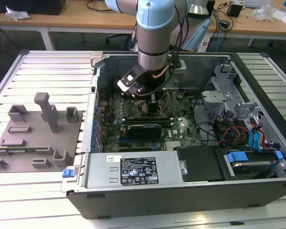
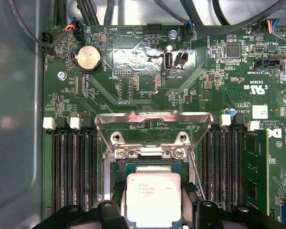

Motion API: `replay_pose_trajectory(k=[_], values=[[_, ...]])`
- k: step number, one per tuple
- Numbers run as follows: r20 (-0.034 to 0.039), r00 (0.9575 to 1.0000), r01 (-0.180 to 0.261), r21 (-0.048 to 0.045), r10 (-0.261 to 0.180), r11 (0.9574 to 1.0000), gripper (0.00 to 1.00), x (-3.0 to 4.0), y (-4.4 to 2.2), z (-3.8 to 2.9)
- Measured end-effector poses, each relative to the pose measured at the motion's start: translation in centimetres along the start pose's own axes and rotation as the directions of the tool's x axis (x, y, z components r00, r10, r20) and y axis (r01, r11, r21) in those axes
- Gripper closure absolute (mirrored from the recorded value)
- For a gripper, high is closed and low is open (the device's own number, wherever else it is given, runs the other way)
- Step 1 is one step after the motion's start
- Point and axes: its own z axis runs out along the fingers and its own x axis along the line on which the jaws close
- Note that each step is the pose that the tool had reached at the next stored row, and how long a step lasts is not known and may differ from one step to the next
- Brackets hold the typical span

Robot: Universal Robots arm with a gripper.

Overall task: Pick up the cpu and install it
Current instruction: 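Place the cpu into insertion slot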

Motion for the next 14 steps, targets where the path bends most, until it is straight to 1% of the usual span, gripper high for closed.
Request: replay_pose_trajectory(k=[2, 3, 5, 6, 10, 11, 14], values=[[-0.0014, 1.0000, 0.000, 0.0000, 0.000, 1.0000, 0.44, 0.03, 0.01, 0.04], [-0.0008, 1.0000, 0.000, 0.0003, 0.000, 1.0000, 0.38, 0.02, 0.00, 0.03], [-0.0005, 1.0000, 0.000, 0.0004, 0.000, 1.0000, 0.38, 0.01, 0.00, -0.02], [-0.0008, 1.0000, 0.000, 0.0001, 0.000, 1.0000, 0.38, 0.01, 0.01, -0.15], [-0.0004, 1.0000, 0.000, 0.0005, 0.000, 1.0000, 0.38, 0.01, 0.07, -1.52], [-0.0003, 1.0000, 0.000, 0.0005, 0.000, 1.0000, 0.38, 0.01, 0.09, -1.99], [-0.0005, 1.0000, 0.000, 0.0003, 0.000, 1.0000, 0.38, 0.01, 0.10, -2.06]])
